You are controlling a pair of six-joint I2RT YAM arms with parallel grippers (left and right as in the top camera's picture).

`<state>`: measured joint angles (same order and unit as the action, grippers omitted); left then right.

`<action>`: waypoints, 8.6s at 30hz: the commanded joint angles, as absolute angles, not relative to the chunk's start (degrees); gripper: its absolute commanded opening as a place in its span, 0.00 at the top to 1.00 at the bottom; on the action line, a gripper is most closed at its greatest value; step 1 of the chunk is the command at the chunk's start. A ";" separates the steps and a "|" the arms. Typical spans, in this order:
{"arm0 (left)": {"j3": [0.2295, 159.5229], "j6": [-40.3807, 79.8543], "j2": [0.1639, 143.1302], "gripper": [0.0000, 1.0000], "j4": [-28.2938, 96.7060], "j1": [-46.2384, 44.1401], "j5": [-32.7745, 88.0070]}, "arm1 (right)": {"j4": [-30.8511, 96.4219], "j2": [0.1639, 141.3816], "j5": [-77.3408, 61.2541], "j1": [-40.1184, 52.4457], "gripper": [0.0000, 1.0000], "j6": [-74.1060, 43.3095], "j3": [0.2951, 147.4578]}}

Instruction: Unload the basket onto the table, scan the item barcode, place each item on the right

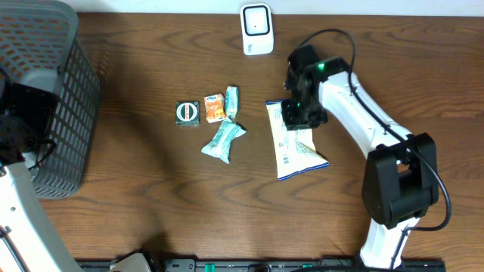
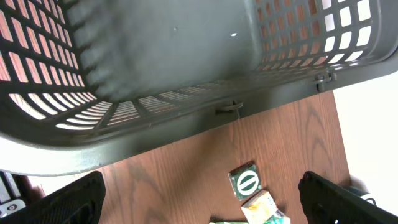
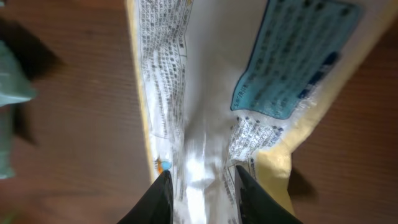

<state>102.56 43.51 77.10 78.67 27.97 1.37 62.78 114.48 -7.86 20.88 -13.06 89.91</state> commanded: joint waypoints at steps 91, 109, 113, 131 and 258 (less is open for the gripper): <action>102.72 43.62 77.10 0.02 78.85 28.21 1.06 | 51.37 114.50 -7.88 14.66 0.55 -15.75 83.53; 102.72 43.62 77.10 0.02 78.85 28.21 1.06 | 61.19 114.48 -14.52 14.61 0.46 -11.51 93.89; 102.72 43.59 77.10 0.02 78.85 28.21 1.06 | 61.65 114.48 -14.57 14.61 0.46 -11.53 93.89; 102.72 43.62 77.10 0.02 78.85 28.21 1.06 | 63.18 114.45 -14.52 15.55 0.71 -11.73 97.43; 102.72 43.62 77.10 0.02 78.85 28.21 1.06 | 40.97 114.78 -25.63 9.67 0.04 -13.54 69.91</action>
<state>102.56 43.51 77.10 78.70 27.99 1.39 43.22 113.71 -25.74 8.25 -9.80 74.08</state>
